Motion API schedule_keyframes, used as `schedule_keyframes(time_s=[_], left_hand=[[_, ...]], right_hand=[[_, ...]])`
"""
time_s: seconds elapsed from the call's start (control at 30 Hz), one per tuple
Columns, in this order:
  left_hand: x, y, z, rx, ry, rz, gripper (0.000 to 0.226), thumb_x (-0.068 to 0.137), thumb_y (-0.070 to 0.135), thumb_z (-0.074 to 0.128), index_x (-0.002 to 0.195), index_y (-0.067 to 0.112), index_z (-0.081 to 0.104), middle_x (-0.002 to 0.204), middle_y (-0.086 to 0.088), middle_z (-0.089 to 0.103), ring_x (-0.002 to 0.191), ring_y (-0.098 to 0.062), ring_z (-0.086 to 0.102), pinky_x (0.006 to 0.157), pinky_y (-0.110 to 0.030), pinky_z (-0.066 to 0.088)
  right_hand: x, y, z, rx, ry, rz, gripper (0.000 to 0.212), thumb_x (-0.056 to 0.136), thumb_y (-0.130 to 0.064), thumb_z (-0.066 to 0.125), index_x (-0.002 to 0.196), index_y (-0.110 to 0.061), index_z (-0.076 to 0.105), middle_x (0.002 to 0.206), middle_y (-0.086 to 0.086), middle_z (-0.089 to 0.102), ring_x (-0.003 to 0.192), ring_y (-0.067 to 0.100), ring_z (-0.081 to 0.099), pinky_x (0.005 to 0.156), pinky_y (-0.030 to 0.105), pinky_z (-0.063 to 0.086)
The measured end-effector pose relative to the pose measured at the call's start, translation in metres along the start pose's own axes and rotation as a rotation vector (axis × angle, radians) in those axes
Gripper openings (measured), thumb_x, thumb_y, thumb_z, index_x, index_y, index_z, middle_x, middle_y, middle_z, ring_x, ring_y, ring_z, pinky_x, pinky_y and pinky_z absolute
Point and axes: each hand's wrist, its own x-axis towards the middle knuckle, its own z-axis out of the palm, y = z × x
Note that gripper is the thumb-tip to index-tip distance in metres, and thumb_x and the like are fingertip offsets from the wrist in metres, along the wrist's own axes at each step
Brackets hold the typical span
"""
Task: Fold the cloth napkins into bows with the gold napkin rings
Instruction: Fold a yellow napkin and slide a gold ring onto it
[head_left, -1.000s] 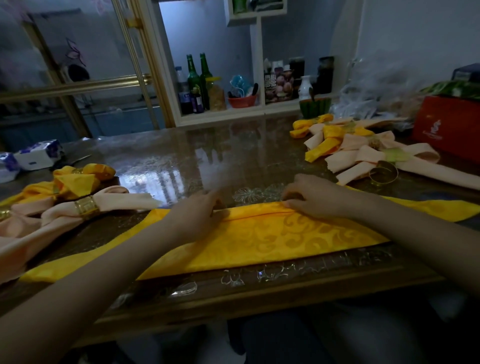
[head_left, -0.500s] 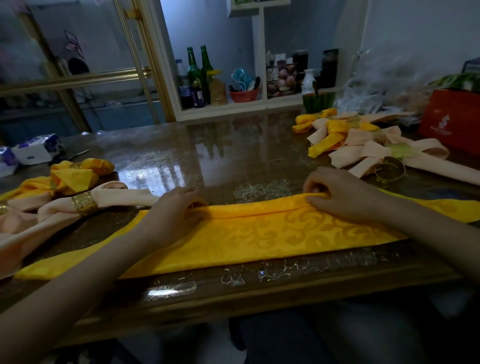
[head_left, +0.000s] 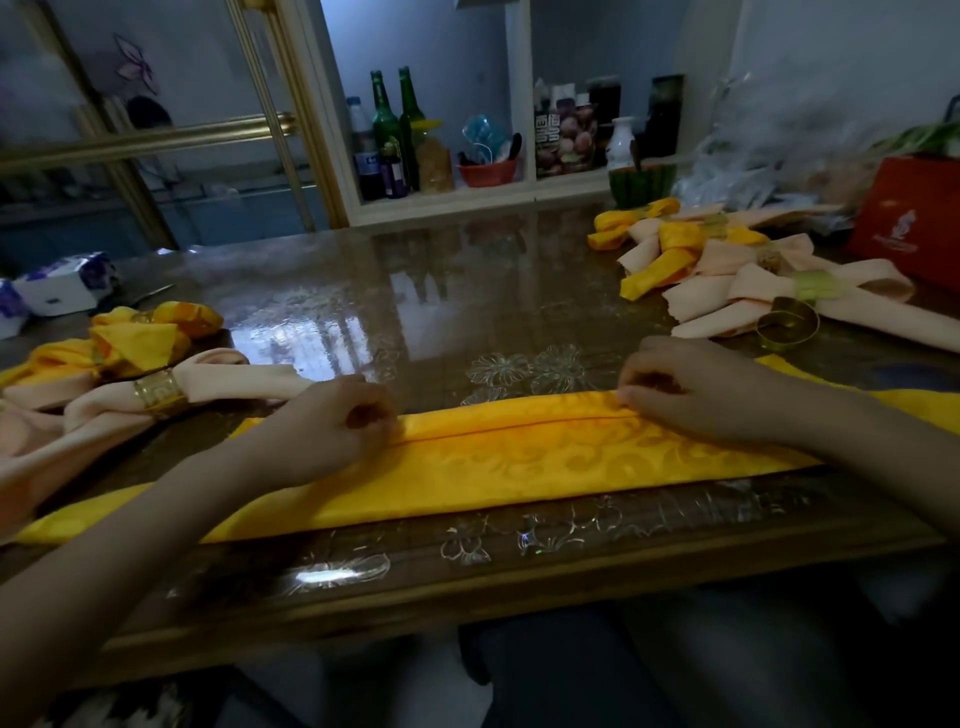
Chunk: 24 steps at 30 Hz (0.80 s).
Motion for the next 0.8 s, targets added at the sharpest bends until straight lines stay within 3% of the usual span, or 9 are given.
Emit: schedule_keyframes(time_s=[0.07,0.13,0.17,0.27,0.4,0.47,0.53,0.67,0.8], left_hand=[[0.002,0.000,0.006,0.012,0.044,-0.091,0.019,0.095,0.031,0.049,0.089,0.015,0.060,0.083,-0.001,0.058,0.075,-0.017,0.054,0.064,-0.028,0.042],[0.007,0.004,0.011,0.165,0.134,-0.138,0.022,0.096,0.033,0.046,0.094,0.014,0.057,0.087,0.000,0.055,0.080,-0.020,0.052,0.064,-0.028,0.039],[0.010,0.009,0.013,0.225,0.176,-0.134,0.021,0.096,0.031,0.046,0.103,0.014,0.057,0.097,-0.001,0.054,0.089,-0.021,0.052,0.070,-0.029,0.042],[0.024,0.028,0.022,0.129,0.159,-0.037,0.032,0.099,0.027,0.040,0.126,0.015,0.052,0.127,-0.007,0.051,0.114,-0.024,0.048,0.094,-0.036,0.041],[0.036,0.050,0.044,0.105,0.004,0.039,0.045,0.102,0.036,0.025,0.144,0.022,0.034,0.152,-0.002,0.030,0.139,-0.018,0.026,0.114,-0.038,0.021],[0.037,0.047,0.051,0.164,-0.057,0.008,0.050,0.101,0.040,0.020,0.148,0.025,0.021,0.157,0.000,0.015,0.144,-0.017,0.012,0.117,-0.043,0.012],[0.035,0.039,0.052,0.194,-0.105,-0.017,0.056,0.098,0.048,0.017,0.150,0.028,0.009,0.158,0.004,0.004,0.145,-0.013,0.002,0.118,-0.041,0.002],[0.021,0.023,0.053,0.249,-0.120,-0.036,0.075,0.081,0.073,-0.002,0.147,0.038,-0.004,0.157,0.010,-0.006,0.144,-0.008,-0.008,0.117,-0.037,-0.008],[0.006,0.001,0.044,0.198,-0.122,-0.054,0.096,0.059,0.081,-0.013,0.146,0.039,-0.009,0.153,0.018,-0.014,0.138,0.000,-0.016,0.113,-0.031,-0.012]], right_hand=[[0.003,-0.001,0.009,-0.073,0.080,0.048,0.016,0.092,-0.037,0.052,0.089,-0.022,0.057,0.090,-0.005,0.048,0.081,0.011,0.049,0.066,0.024,0.038],[0.010,-0.007,0.013,-0.197,0.113,0.061,0.014,0.093,-0.035,0.051,0.089,-0.022,0.053,0.093,-0.004,0.046,0.089,0.015,0.048,0.070,0.027,0.035],[0.015,-0.012,0.014,-0.211,0.107,0.060,0.009,0.094,-0.030,0.051,0.097,-0.022,0.053,0.100,-0.002,0.048,0.097,0.016,0.048,0.076,0.028,0.037],[0.032,-0.034,0.018,-0.126,0.041,0.028,0.031,0.097,-0.017,0.044,0.128,-0.017,0.050,0.129,0.005,0.050,0.117,0.021,0.047,0.097,0.036,0.042],[0.047,-0.058,0.034,0.038,-0.071,-0.082,0.041,0.100,-0.040,0.034,0.125,-0.014,0.053,0.123,0.006,0.055,0.114,0.024,0.050,0.097,0.043,0.040],[0.047,-0.057,0.042,-0.084,-0.180,-0.072,0.055,0.099,-0.048,0.026,0.146,-0.021,0.029,0.153,0.003,0.028,0.140,0.022,0.024,0.115,0.043,0.019],[0.043,-0.051,0.044,-0.148,-0.231,-0.045,0.061,0.097,-0.055,0.019,0.151,-0.030,0.009,0.160,-0.002,0.000,0.146,0.017,-0.001,0.118,0.044,-0.001],[0.036,-0.035,0.041,-0.128,-0.270,-0.007,0.064,0.092,-0.061,0.016,0.149,-0.036,0.001,0.159,-0.006,-0.011,0.145,0.013,-0.011,0.117,0.045,-0.008],[0.023,-0.009,0.030,-0.134,-0.267,0.068,0.077,0.079,-0.064,0.002,0.150,-0.033,-0.001,0.158,-0.008,-0.012,0.145,0.010,-0.011,0.117,0.041,-0.008]])
